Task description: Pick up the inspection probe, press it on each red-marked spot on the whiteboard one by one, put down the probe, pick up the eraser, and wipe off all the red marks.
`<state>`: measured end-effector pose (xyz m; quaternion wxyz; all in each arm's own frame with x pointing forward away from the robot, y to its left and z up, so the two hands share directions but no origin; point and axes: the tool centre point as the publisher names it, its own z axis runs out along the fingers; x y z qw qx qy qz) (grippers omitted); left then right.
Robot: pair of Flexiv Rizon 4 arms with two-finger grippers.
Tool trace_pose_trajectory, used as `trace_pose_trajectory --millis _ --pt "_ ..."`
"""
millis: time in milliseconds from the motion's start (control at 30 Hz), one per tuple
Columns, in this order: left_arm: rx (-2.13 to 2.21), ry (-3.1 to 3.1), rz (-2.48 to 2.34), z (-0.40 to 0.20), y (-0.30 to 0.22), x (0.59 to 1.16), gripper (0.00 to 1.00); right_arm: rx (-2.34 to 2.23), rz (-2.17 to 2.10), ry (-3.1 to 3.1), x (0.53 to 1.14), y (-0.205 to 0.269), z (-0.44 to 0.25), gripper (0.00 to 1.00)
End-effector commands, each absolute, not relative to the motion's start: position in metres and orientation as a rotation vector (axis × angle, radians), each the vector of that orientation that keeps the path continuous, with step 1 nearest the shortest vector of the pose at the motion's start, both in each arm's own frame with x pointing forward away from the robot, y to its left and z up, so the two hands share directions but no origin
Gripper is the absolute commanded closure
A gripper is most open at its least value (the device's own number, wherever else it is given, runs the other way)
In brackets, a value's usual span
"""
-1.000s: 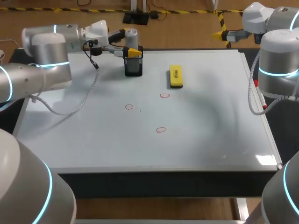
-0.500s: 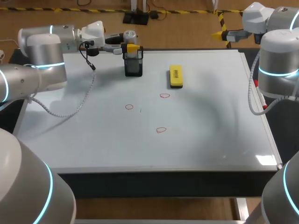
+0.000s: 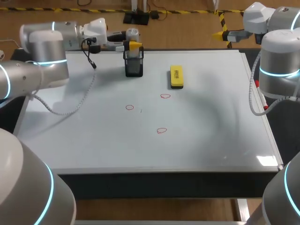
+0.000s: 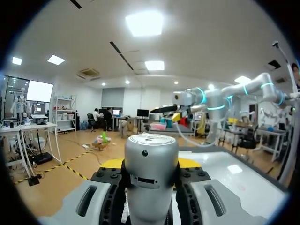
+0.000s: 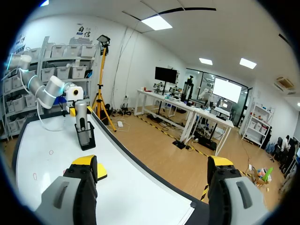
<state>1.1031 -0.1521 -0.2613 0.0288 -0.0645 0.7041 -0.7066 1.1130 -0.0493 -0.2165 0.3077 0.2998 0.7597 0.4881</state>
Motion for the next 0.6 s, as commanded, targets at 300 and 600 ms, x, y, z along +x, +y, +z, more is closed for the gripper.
trace_pose_trajectory --millis 300,600 --pt "-0.208 2.157 -2.181 -0.241 -0.150 1.108 1.00 0.793 1.291 2.010 1.113 -0.050 -0.217 0.00" --pt "-0.217 2.159 -2.178 -0.223 -0.149 1.110 1.00 0.793 1.291 2.010 1.113 -0.050 -0.217 0.00"
